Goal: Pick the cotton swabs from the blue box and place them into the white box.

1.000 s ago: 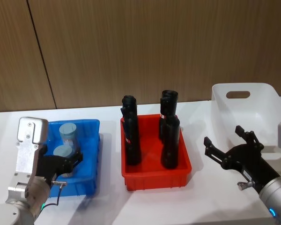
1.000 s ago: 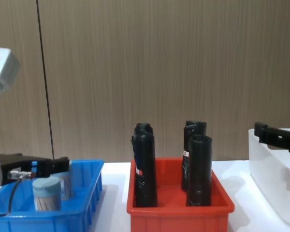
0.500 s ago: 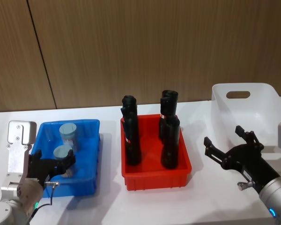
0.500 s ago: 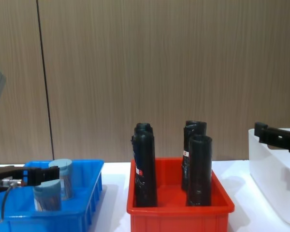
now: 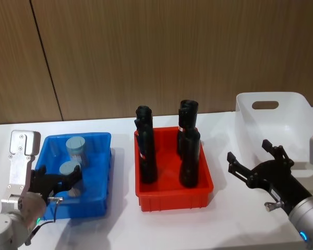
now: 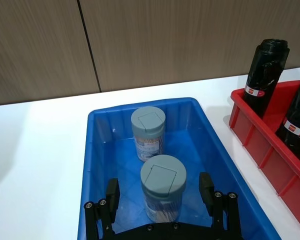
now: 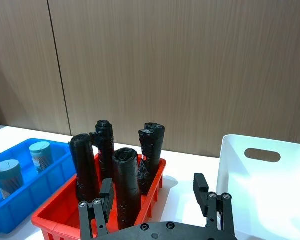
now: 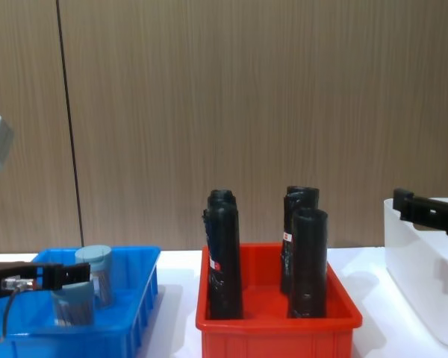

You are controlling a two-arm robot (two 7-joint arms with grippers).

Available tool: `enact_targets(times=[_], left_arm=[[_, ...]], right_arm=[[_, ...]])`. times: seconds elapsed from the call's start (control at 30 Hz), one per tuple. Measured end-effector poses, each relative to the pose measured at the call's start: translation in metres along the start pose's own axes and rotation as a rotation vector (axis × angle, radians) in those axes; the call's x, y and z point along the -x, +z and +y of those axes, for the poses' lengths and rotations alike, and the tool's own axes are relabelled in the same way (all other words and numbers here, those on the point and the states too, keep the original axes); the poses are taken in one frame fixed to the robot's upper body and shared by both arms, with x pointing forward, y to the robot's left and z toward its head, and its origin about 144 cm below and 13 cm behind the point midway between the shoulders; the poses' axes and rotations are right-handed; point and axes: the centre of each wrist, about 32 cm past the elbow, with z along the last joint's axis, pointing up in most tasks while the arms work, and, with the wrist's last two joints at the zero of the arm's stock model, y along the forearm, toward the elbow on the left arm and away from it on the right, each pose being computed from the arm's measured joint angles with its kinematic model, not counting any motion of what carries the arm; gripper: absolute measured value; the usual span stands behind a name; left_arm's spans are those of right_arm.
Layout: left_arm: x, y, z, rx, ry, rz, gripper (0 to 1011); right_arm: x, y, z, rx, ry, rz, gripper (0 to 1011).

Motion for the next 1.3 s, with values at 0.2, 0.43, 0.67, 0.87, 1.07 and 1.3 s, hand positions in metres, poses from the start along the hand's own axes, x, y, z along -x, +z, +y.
enact_targets(times=[0.2,0.43,0.67,0.87,1.07,1.3], left_arm=[[-0.005,0.001,-0.008,-0.015,-0.003,-0.007,1004],[-0.008,0.002,-0.014,-0.024,-0.013,-0.012,1004],[-0.011,0.001,-0.020,-0.030,-0.033,-0.017,1004],[-0.013,0.000,-0.026,-0.036,-0.054,-0.022,1004],[-0.016,-0.003,-0.031,-0.045,-0.071,-0.023,1004],[-0.018,-0.007,-0.036,-0.054,-0.086,-0.023,1004]], right_arm=[[0.000,0.000,0.000,0.000,0.000,0.000,1002],[0.000,0.000,0.000,0.000,0.000,0.000,1002],[0.000,0.000,0.000,0.000,0.000,0.000,1002],[0.000,0.000,0.000,0.000,0.000,0.000,1002],[0.000,0.000,0.000,0.000,0.000,0.000,1002],[0.000,0.000,0.000,0.000,0.000,0.000,1002]])
